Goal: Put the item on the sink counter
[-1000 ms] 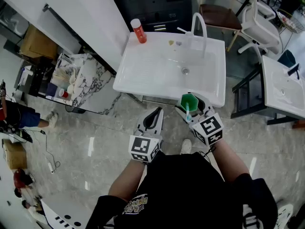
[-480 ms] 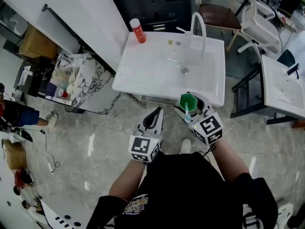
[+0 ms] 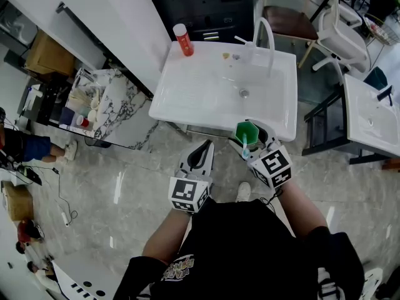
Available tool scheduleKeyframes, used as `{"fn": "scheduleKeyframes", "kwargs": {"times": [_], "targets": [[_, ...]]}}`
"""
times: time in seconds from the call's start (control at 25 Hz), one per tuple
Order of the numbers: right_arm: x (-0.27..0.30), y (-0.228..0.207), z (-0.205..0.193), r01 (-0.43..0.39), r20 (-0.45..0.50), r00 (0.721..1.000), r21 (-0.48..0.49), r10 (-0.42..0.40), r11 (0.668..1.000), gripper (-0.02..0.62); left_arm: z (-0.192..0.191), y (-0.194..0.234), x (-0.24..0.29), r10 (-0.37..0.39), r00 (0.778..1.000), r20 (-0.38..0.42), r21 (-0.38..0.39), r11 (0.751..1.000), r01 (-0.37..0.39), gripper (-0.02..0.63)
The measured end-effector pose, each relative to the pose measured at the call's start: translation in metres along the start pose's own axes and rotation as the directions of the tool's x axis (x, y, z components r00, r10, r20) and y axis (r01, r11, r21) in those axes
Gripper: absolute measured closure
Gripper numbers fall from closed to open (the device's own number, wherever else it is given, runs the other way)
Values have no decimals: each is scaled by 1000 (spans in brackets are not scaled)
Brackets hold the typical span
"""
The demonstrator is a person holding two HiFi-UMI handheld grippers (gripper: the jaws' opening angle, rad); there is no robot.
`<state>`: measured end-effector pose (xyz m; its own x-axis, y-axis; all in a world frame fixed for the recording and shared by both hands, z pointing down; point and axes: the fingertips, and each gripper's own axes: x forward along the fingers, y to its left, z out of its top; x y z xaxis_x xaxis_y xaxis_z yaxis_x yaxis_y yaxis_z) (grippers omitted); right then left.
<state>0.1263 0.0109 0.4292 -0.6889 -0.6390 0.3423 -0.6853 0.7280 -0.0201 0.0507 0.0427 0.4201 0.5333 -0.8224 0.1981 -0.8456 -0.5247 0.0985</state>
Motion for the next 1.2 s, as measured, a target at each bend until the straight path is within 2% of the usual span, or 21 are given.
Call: {"fn": "scheduleKeyframes", "kwargs": {"times": [0.72,1.2], "targets": [[48,19,20,10,-26,1000,-31,-10,999,241,2,50,-18,-7,1000,4,-7,1000,7,584],[97,43,33,52,-28,998,-6,-52,999,241,4,105,-34,-56,998,-2,9,998,56,584]]}}
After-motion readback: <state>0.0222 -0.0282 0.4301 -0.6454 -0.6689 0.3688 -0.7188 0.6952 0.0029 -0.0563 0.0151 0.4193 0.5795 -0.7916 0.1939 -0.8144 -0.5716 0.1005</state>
